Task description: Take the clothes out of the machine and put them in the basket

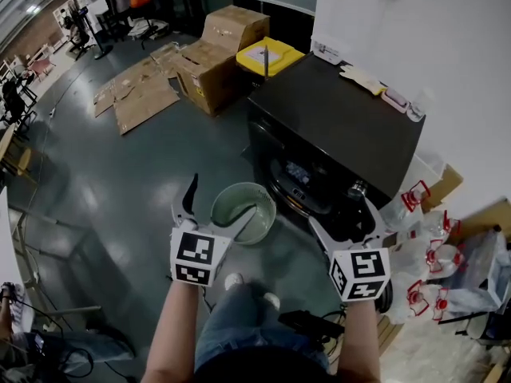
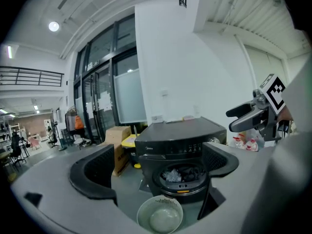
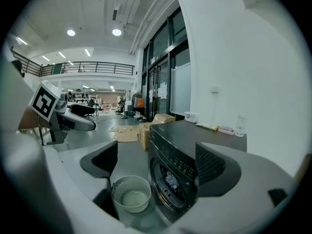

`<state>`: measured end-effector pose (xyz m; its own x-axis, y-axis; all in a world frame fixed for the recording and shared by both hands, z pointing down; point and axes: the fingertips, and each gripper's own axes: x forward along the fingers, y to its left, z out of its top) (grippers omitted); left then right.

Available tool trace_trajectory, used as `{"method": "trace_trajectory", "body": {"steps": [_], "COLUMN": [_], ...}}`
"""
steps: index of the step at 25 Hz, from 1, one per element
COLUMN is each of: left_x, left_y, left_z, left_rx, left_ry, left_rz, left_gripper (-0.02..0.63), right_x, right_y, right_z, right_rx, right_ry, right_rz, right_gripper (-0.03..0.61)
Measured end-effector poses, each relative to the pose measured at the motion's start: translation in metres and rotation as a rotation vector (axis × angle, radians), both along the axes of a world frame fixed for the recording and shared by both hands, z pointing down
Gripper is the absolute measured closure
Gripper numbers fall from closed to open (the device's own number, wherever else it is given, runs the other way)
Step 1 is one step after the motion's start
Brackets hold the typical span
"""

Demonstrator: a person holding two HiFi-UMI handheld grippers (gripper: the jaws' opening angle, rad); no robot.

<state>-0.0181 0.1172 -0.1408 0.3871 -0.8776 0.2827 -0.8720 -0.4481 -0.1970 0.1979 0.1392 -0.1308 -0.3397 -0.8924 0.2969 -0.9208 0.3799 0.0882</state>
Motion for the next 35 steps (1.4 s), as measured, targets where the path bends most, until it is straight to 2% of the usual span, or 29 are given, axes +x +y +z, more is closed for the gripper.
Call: {"method": "trace_trajectory", "body": {"steps": [6,14,21,27,35], "left_x": [-0.002,-0.035,-0.062,-0.079,-0.083], "left_y": [-0.015,-0.044,-0.091,-0.137,-0.162], "left_z": [0.013,0.042,0.09,0.134,0.183], "left_rx": [-0.04,-0.116,-0.181,-0.239,-0.321], "left_ry": [-0.001,0.021,0.068,0.077,0.068], "left_rz": [0.029,0.046,0.07,0.099,0.164], "left_gripper": [0.052,0.052,0.052,0.052,0.052], "right_x": [-0.011,-0.049,-0.081,-0.112,-0.133], "right_y": [-0.011,-0.033,-0.07,-0.117,-0.152], "right_z": [0.012,0.037,0.074,0.111,0.153], "right_rx": [-0.044,-0.135,-0.215,-0.246,-0.302], "right_ry": [-0.006,0.012,-0.001,-0.022,-0.041], "right_rz": [0.011,0.025,0.042,0.061,0.115], "right_gripper": [0.083,0.083,0.086,0.091,0.092]}}
